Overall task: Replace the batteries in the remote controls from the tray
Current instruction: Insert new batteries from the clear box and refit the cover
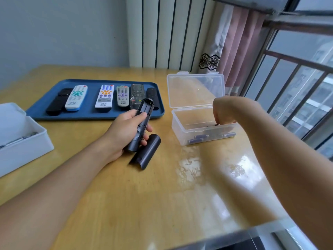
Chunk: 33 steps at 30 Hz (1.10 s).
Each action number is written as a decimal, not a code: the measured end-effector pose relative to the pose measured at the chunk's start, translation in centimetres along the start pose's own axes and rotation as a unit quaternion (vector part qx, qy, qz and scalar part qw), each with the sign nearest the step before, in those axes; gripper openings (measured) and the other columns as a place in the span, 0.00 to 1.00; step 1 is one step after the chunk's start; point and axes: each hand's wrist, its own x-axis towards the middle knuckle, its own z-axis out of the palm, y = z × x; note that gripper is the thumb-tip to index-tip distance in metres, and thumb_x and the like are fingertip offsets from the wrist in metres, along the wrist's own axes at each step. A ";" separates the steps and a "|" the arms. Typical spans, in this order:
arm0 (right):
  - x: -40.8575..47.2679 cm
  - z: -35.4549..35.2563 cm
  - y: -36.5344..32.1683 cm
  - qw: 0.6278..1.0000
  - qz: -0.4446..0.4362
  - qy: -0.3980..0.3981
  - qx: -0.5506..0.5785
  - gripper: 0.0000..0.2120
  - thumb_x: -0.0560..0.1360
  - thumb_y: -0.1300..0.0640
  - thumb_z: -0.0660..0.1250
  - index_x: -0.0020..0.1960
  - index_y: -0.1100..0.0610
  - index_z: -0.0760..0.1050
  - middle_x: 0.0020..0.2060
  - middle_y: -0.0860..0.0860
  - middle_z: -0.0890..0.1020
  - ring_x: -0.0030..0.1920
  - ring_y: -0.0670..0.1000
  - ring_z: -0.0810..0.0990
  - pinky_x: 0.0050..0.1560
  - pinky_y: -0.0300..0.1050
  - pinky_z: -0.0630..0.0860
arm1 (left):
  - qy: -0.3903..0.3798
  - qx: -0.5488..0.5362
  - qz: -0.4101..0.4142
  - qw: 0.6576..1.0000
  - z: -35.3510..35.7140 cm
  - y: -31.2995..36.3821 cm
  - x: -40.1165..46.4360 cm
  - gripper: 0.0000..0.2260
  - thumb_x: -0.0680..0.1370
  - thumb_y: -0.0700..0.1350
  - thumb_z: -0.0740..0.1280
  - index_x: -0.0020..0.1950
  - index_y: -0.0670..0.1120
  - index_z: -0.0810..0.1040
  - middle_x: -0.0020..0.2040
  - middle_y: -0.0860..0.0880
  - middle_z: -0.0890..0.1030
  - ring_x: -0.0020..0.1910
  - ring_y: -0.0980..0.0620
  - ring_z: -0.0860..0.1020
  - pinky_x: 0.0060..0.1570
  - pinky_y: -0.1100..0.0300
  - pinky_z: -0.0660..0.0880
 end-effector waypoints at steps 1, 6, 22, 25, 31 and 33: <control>-0.1 0.2 0.0 1.000 -0.002 0.008 0.004 0.11 0.72 0.62 0.74 0.53 0.62 0.81 0.39 0.55 0.81 0.41 0.56 0.82 0.50 0.52 0.83 | 0.000 -0.001 0.000 1.000 0.0 0.0 0.0 0.10 0.84 0.47 0.60 0.56 0.42 0.77 0.39 0.44 0.80 0.31 0.50 0.76 0.30 0.57 0.76; -0.6 -0.2 0.9 0.998 -0.018 0.006 0.066 0.11 0.72 0.54 0.74 0.51 0.60 0.83 0.41 0.54 0.84 0.43 0.54 0.83 0.52 0.51 0.83 | 0.001 -0.009 -0.001 1.000 0.0 0.1 -0.1 0.10 0.84 0.47 0.60 0.56 0.42 0.77 0.38 0.44 0.80 0.31 0.50 0.76 0.29 0.57 0.76; -2.2 -1.3 0.0 0.994 -0.026 -0.020 0.104 0.12 0.73 0.52 0.75 0.50 0.61 0.85 0.41 0.54 0.86 0.40 0.50 0.84 0.51 0.47 0.83 | -0.007 -0.013 -0.011 1.000 -0.3 0.2 -0.4 0.09 0.84 0.47 0.61 0.55 0.42 0.77 0.39 0.44 0.80 0.31 0.50 0.76 0.29 0.57 0.76; -4.9 -4.0 0.7 0.981 -0.063 0.079 0.166 0.07 0.74 0.53 0.75 0.40 0.56 0.85 0.30 0.48 0.85 0.27 0.42 0.81 0.36 0.38 0.81 | -0.005 -0.024 -0.015 1.000 -0.5 0.2 -0.3 0.09 0.84 0.47 0.62 0.56 0.43 0.77 0.40 0.43 0.80 0.31 0.50 0.76 0.28 0.57 0.74; -7.9 -5.9 -7.1 0.738 -0.278 0.048 0.613 0.06 0.77 0.61 0.70 0.51 0.64 0.81 0.43 0.60 0.86 0.39 0.49 0.82 0.37 0.40 0.78 | 0.008 -0.092 -0.029 0.995 -0.8 1.1 -0.8 0.10 0.81 0.47 0.66 0.56 0.42 0.76 0.39 0.44 0.79 0.31 0.51 0.74 0.26 0.59 0.70; -6.9 -4.7 -10.4 0.685 -0.283 0.027 0.671 0.05 0.78 0.62 0.68 0.52 0.63 0.80 0.40 0.57 0.84 0.40 0.48 0.82 0.39 0.40 0.78 | 0.013 -0.149 -0.022 0.988 -1.3 1.6 -1.0 0.09 0.80 0.45 0.64 0.56 0.41 0.76 0.38 0.45 0.79 0.30 0.51 0.73 0.26 0.60 0.69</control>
